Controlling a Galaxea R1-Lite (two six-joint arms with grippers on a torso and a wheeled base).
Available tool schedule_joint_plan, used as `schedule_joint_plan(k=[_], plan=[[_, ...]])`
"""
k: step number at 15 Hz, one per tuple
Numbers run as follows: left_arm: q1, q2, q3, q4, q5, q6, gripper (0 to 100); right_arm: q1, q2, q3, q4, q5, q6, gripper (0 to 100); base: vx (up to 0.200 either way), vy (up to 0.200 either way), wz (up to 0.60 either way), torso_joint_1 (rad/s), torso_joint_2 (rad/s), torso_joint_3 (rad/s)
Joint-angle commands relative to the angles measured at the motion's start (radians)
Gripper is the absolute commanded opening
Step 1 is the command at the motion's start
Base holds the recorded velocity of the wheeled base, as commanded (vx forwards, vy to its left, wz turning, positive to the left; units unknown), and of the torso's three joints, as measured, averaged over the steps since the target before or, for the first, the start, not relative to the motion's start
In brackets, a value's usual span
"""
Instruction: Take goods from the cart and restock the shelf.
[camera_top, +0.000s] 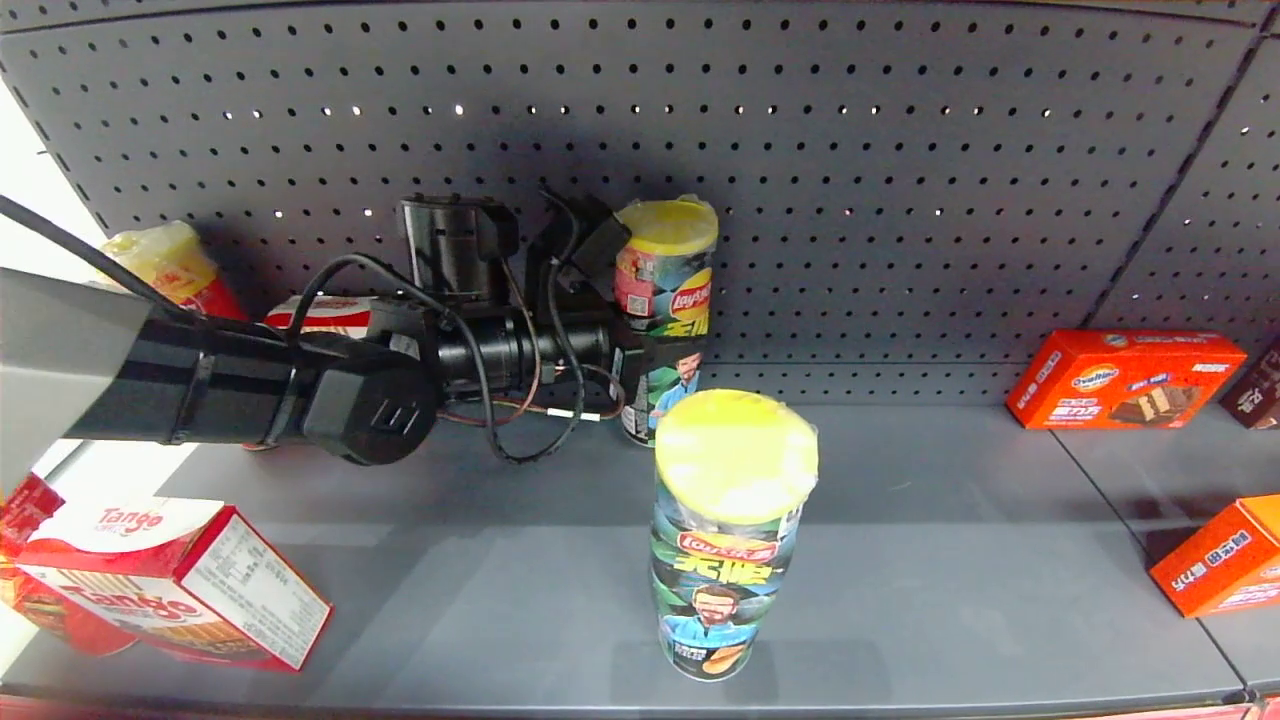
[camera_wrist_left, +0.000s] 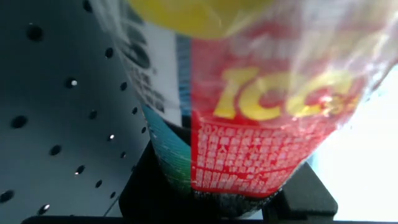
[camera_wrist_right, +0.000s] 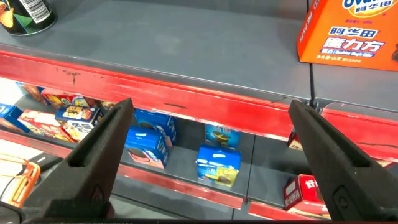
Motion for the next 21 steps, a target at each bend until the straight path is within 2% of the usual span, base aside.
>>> schedule_joint_plan(k=[1, 10, 11, 15, 19, 21], plan=[[-0.003, 0.020, -0.001, -0.001, 0.002, 0.000, 0, 0.000, 0.002, 0.000, 0.000, 0.000, 0.000, 100, 0.000, 0.000, 0.00, 0.000, 0.00, 0.000], [-0.009, 0.042, 0.031, -0.024, 0.003, 0.003, 0, 0.000, 0.002, 0.000, 0.000, 0.000, 0.000, 100, 0.000, 0.000, 0.00, 0.000, 0.00, 0.000], [-0.009, 0.042, 0.031, -0.026, 0.005, 0.003, 100, 0.000, 0.002, 0.000, 0.000, 0.000, 0.000, 100, 0.000, 0.000, 0.00, 0.000, 0.00, 0.000], [-0.004, 0.022, 0.054, -0.059, 0.013, 0.000, 100, 0.000, 0.002, 0.000, 0.000, 0.000, 0.000, 100, 0.000, 0.000, 0.00, 0.000, 0.00, 0.000], [-0.001, -0.108, 0.240, -0.124, 0.013, 0.000, 100, 0.000, 0.002, 0.000, 0.000, 0.000, 0.000, 100, 0.000, 0.000, 0.00, 0.000, 0.00, 0.000], [0.002, -0.158, 0.307, -0.131, 0.034, 0.000, 100, 0.000, 0.002, 0.000, 0.000, 0.000, 0.000, 100, 0.000, 0.000, 0.00, 0.000, 0.00, 0.000]])
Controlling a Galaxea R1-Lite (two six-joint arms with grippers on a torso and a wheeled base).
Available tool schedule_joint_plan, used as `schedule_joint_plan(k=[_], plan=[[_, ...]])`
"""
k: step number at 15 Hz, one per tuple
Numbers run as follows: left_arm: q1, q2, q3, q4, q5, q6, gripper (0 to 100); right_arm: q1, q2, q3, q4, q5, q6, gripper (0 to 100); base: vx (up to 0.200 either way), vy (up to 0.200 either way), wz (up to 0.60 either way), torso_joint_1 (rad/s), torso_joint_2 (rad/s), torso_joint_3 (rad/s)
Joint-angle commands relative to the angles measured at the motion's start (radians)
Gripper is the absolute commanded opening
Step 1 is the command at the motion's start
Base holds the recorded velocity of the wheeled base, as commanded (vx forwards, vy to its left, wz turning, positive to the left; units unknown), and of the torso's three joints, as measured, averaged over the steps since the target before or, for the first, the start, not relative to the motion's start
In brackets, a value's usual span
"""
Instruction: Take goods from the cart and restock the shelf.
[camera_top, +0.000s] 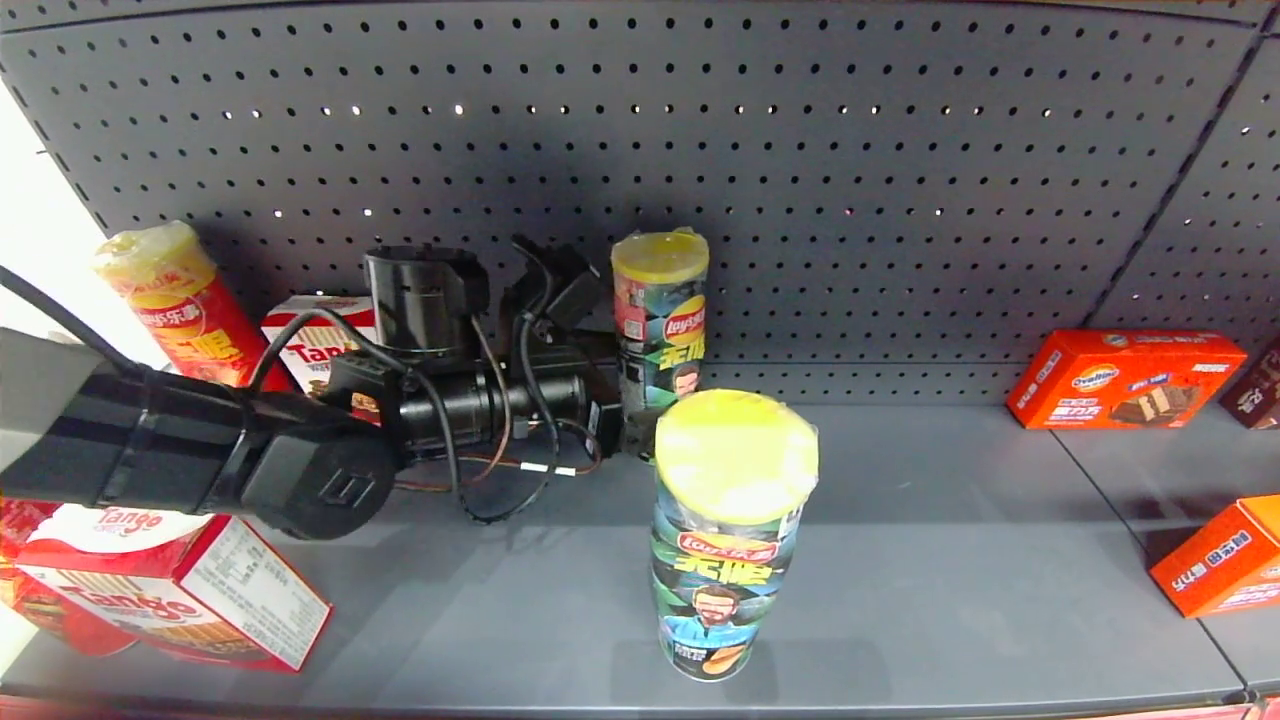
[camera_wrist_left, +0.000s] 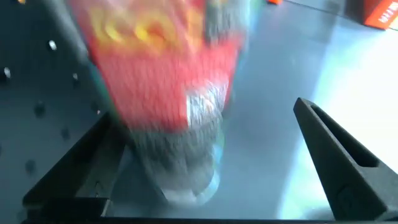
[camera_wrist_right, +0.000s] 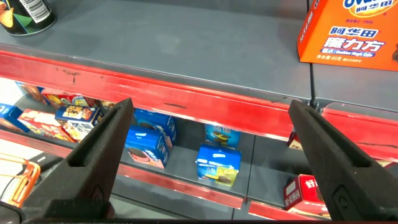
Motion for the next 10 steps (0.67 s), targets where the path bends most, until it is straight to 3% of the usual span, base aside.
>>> schedule_joint_plan(k=[1, 2, 3, 6, 10], plan=[[0.004, -0.082, 0.069, -0.003, 0.030, 0.000, 100, 0.001, 0.002, 0.000, 0.000, 0.000, 0.000, 100, 0.000, 0.000, 0.00, 0.000, 0.00, 0.000], [0.004, -0.090, 0.075, -0.003, 0.044, 0.000, 100, 0.001, 0.002, 0.000, 0.000, 0.000, 0.000, 100, 0.000, 0.000, 0.00, 0.000, 0.00, 0.000], [0.006, -0.102, 0.089, -0.002, 0.103, 0.000, 100, 0.001, 0.002, 0.000, 0.000, 0.000, 0.000, 100, 0.000, 0.000, 0.00, 0.000, 0.00, 0.000], [0.006, -0.119, 0.126, -0.002, 0.205, 0.000, 100, 0.001, 0.002, 0.000, 0.000, 0.000, 0.000, 100, 0.000, 0.000, 0.00, 0.000, 0.00, 0.000], [0.009, -0.133, 0.169, -0.002, 0.232, -0.002, 100, 0.001, 0.002, 0.000, 0.000, 0.000, 0.000, 100, 0.000, 0.000, 0.00, 0.000, 0.00, 0.000]])
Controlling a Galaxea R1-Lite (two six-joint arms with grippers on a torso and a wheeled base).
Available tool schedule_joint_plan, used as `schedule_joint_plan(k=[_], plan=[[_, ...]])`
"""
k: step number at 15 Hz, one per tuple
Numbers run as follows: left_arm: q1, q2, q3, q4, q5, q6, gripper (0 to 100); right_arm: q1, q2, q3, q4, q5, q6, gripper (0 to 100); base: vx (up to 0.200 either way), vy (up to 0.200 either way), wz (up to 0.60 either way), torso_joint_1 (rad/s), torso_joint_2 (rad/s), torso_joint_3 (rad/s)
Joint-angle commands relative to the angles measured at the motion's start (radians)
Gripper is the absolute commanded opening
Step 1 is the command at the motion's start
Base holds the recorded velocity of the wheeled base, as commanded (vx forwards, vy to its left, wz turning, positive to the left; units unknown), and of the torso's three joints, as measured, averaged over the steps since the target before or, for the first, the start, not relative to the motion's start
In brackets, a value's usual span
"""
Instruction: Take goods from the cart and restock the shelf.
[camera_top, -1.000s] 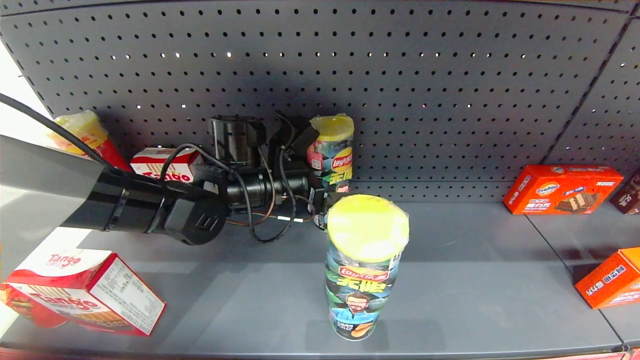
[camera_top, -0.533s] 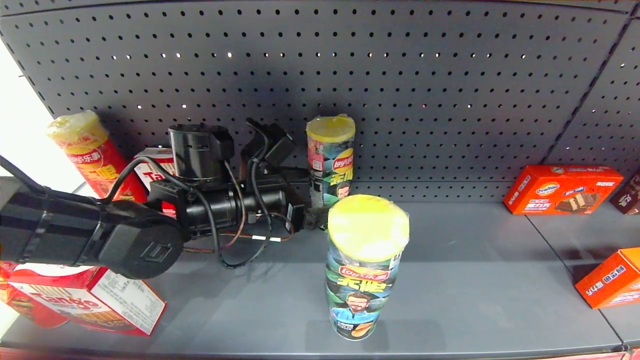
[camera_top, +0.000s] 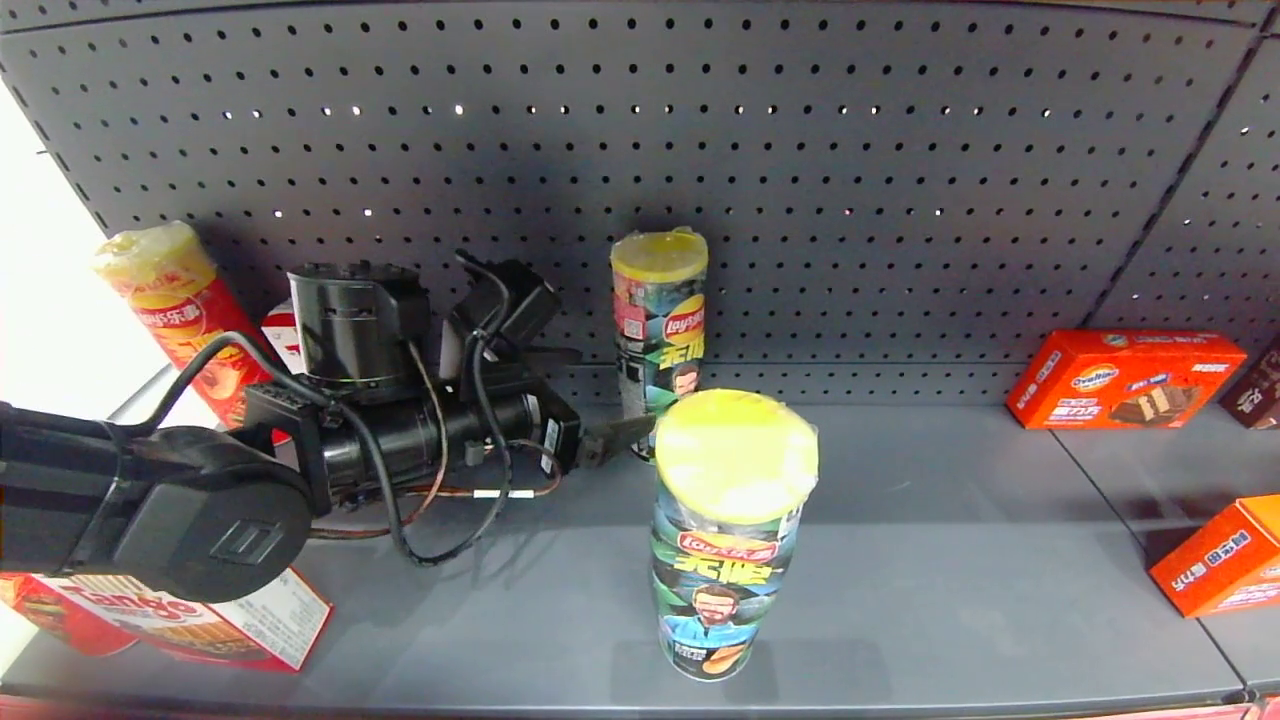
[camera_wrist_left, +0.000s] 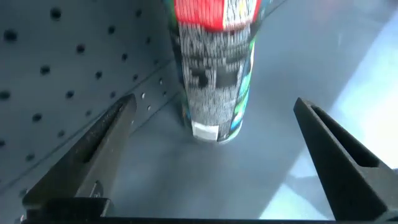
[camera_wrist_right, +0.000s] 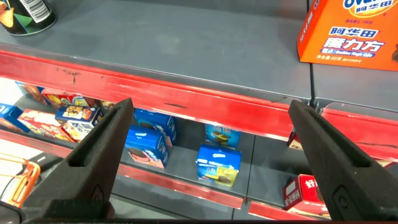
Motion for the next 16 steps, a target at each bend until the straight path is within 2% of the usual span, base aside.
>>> schedule_joint_plan(k=[1, 2, 8, 16], plan=[[0.000, -0.007, 0.002, 0.000, 0.046, 0.000, 100, 0.000, 0.002, 0.000, 0.000, 0.000, 0.000, 100, 0.000, 0.000, 0.00, 0.000, 0.00, 0.000], [0.000, -0.007, 0.002, 0.000, 0.046, 0.000, 100, 0.000, 0.002, 0.000, 0.000, 0.000, 0.000, 100, 0.000, 0.000, 0.00, 0.000, 0.00, 0.000], [0.001, 0.016, -0.048, 0.000, 0.158, -0.003, 100, 0.000, 0.002, 0.000, 0.000, 0.000, 0.000, 100, 0.000, 0.000, 0.00, 0.000, 0.00, 0.000], [0.001, 0.034, -0.073, 0.000, 0.225, -0.003, 100, 0.000, 0.002, 0.000, 0.000, 0.000, 0.000, 100, 0.000, 0.000, 0.00, 0.000, 0.00, 0.000]])
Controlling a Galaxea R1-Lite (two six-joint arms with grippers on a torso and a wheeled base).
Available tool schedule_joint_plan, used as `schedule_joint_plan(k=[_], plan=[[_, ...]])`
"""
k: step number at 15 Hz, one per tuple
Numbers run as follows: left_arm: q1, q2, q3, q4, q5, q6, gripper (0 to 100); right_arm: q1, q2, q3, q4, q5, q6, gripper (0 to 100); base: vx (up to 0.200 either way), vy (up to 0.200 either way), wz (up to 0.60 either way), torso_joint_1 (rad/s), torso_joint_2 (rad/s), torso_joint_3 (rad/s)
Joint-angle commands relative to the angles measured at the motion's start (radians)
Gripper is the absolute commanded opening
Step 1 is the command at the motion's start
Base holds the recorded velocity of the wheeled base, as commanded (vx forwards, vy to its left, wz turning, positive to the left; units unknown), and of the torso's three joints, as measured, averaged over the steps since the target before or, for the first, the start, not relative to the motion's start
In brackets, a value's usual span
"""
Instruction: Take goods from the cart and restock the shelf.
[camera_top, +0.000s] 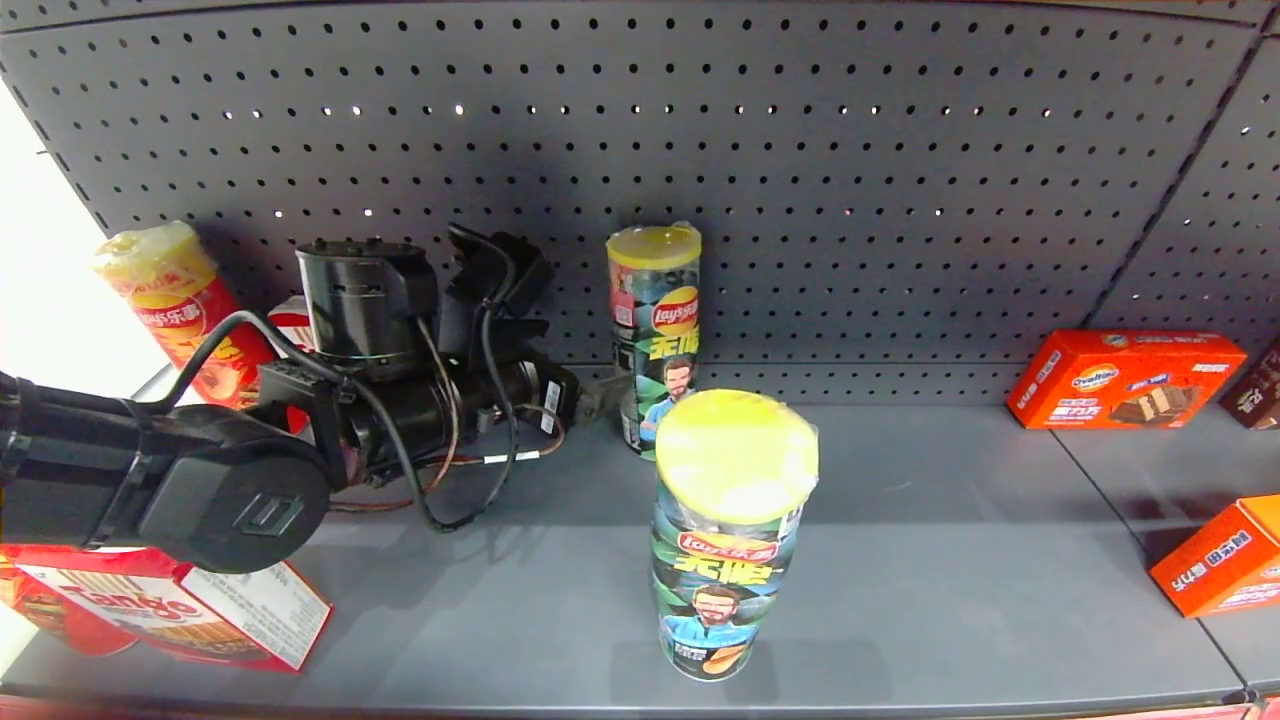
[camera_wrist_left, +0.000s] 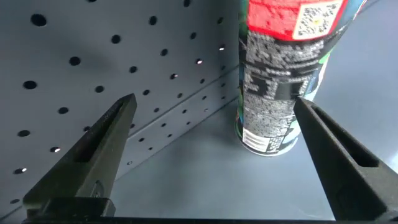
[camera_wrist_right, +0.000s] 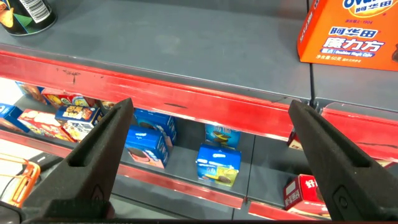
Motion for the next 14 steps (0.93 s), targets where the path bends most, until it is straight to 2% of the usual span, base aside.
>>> schedule_joint_plan(k=[1, 5, 9, 14], plan=[[0.000, 0.007, -0.003, 0.000, 0.006, -0.001, 100, 0.000, 0.002, 0.000, 0.000, 0.001, 0.000, 100, 0.000, 0.000, 0.00, 0.000, 0.00, 0.000], [0.003, 0.007, -0.004, 0.001, 0.022, -0.001, 100, 0.000, 0.002, 0.000, 0.000, 0.001, 0.000, 100, 0.000, 0.000, 0.00, 0.000, 0.00, 0.000], [0.040, 0.007, -0.007, 0.001, 0.024, 0.001, 100, 0.000, 0.002, 0.000, 0.000, 0.001, 0.000, 100, 0.000, 0.000, 0.00, 0.000, 0.00, 0.000], [0.041, 0.005, -0.006, 0.001, 0.029, 0.001, 100, 0.000, 0.002, 0.000, 0.000, 0.001, 0.000, 100, 0.000, 0.000, 0.00, 0.000, 0.00, 0.000]])
